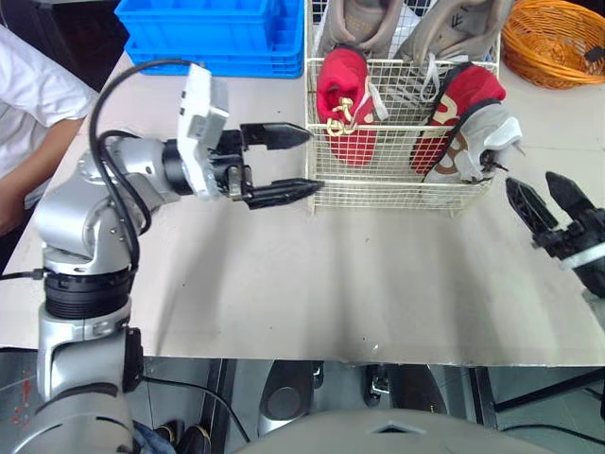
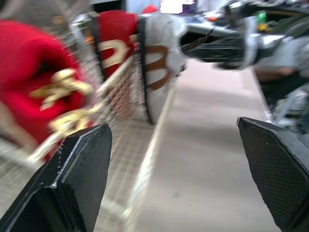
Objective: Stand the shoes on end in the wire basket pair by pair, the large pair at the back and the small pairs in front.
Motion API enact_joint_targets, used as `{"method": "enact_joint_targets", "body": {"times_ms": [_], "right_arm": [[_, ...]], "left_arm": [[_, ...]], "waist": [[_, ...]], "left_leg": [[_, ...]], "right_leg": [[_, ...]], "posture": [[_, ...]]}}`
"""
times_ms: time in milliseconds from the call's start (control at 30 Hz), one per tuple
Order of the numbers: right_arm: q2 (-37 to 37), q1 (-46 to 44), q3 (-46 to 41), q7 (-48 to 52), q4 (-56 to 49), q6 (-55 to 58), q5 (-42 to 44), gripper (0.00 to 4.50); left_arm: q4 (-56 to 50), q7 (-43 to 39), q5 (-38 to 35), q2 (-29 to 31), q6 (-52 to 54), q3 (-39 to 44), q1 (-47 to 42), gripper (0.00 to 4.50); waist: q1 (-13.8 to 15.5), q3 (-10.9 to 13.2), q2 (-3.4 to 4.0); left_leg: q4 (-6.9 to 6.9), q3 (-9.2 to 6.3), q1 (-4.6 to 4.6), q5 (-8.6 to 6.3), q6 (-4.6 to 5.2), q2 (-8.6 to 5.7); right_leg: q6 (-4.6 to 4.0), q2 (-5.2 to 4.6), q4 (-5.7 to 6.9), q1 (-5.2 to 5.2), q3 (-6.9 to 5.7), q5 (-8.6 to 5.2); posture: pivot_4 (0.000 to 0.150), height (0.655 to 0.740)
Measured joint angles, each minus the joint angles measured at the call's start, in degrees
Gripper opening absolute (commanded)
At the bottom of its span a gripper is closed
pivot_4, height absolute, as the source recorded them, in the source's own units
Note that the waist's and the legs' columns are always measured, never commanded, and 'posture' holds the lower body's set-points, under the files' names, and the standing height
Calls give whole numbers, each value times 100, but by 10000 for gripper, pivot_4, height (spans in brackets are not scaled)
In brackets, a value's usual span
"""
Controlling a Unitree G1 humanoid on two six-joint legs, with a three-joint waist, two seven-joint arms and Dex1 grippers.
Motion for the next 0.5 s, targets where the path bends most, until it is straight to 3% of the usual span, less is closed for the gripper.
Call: {"method": "enact_joint_targets", "body": {"times_ms": [233,500], "right_arm": [[-840,-13,-51,1334,-514,-88,-272,44104],[-730,-776,1550,1723,-1214,-302,-1148,44104]], "left_arm": [[708,257,355,152,-279,378,284,45000],[2511,1343,1440,322,-1045,733,230,45000]], "waist": [[5,-3,8],[14,-2,-9]], "left_leg": [[0,2,5,0,0,4],[0,2,-6,-1,0,0]], "right_leg": [[1,4,4,-1,8,0],[2,-1,-3,-8,6,-1]], "posture": [[1500,6860],[1500,6860]]}}
